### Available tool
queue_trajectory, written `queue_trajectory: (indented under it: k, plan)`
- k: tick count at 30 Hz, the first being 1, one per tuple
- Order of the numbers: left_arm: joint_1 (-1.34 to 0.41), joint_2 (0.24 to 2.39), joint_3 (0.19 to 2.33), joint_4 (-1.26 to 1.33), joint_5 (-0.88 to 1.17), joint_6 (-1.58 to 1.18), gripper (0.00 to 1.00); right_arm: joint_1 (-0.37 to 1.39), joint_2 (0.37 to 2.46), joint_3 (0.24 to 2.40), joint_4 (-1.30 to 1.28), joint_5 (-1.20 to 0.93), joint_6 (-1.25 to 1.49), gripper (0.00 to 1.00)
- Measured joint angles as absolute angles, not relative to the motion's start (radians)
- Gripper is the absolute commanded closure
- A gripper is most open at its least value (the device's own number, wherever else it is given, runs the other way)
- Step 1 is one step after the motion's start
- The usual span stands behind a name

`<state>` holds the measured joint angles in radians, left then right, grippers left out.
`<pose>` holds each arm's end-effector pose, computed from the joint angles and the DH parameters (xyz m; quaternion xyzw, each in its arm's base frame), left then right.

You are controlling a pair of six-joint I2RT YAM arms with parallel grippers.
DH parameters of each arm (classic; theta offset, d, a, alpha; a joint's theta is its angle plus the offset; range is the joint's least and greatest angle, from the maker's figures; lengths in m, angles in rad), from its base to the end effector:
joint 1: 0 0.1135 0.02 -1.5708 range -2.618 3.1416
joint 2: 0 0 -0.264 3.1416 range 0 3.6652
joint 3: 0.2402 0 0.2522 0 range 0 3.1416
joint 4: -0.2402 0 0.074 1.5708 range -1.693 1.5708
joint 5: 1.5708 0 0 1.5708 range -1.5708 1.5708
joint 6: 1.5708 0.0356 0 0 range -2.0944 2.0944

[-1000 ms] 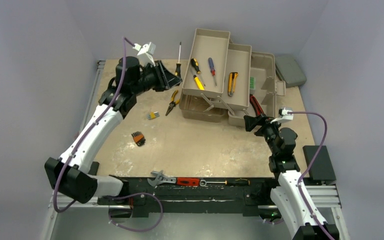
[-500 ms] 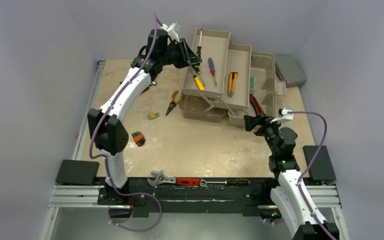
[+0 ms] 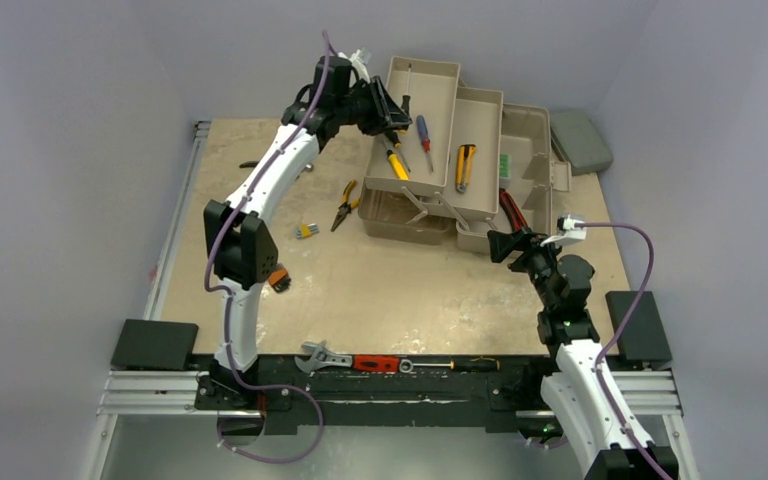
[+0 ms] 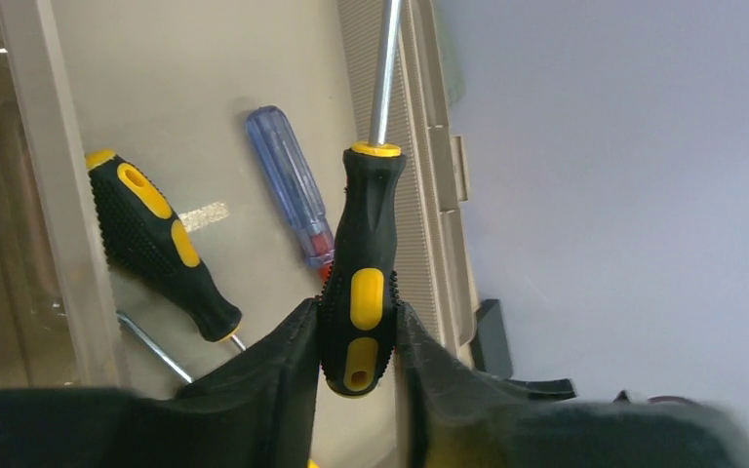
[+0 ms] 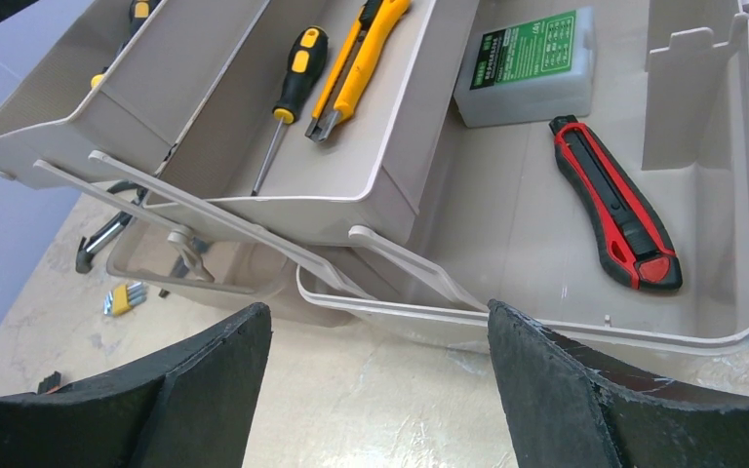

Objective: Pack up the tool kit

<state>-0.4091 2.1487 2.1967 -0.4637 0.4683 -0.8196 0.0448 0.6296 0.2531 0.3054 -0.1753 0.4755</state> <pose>0.4549 -0.2147 0.3636 -0.0421 0.8237 -0.4650 0.3219 0.1648 0.0136 0.2269 0.0975 0.7249 0.2365 0.6396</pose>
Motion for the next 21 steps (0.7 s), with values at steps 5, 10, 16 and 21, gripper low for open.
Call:
queue_trajectory:
  k: [5,10,16,21]
  plan:
    - [-0.418,2.154,2.25,-0.56,0.43,-0.762,0.1,0.045,0.633,0.253,0.302,-0.175,0.476,0.2]
    - [-0.454,2.087,2.245,-0.638,0.272,-0.642,0.0,0.045,0.635,0.253,0.3,-0.175,0.476,0.2]
    - [-0.493,1.802,1.972,-0.657,0.032,-0.525,0.0,0.045,0.635,0.253,0.3,-0.175,0.476,0.2]
    - [-0.476,1.49,1.692,-0.601,-0.168,-0.476,0.0,0.045,0.635,0.253,0.3,-0.175,0.475,0.2]
